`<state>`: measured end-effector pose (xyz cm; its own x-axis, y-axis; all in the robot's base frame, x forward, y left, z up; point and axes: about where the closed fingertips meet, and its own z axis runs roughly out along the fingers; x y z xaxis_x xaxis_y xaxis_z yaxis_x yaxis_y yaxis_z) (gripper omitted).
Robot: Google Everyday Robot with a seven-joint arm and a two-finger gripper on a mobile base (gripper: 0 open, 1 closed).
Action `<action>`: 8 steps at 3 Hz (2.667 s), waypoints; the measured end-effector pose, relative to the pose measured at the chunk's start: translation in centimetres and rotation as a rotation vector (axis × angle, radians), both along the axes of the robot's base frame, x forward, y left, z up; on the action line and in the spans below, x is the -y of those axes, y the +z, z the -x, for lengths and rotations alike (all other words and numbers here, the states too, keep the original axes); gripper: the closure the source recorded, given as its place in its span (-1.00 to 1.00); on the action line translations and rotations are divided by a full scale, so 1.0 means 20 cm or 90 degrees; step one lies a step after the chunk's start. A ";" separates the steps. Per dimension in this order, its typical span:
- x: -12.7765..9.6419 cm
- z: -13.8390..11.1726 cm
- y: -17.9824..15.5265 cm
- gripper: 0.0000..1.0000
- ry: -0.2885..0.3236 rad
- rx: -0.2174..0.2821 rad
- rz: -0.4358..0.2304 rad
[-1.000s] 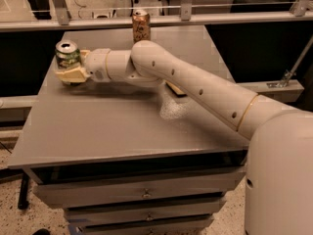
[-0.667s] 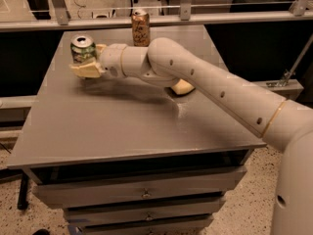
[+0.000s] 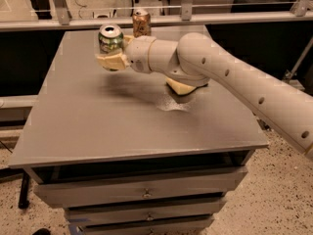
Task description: Move green can near orange can
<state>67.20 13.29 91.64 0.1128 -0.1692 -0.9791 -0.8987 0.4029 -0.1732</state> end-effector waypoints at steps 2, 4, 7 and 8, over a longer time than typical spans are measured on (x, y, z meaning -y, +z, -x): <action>0.13 -0.07 0.00 1.00 -0.032 0.021 0.021; 0.73 -0.41 -0.03 1.00 -0.151 0.039 0.104; 0.85 -0.94 -0.20 1.00 -0.152 -0.036 0.101; 0.76 -1.01 -0.23 0.68 -0.130 -0.064 0.079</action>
Offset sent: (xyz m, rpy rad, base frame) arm 0.0471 -0.0911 -0.0004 -0.1053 -0.1045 -0.1654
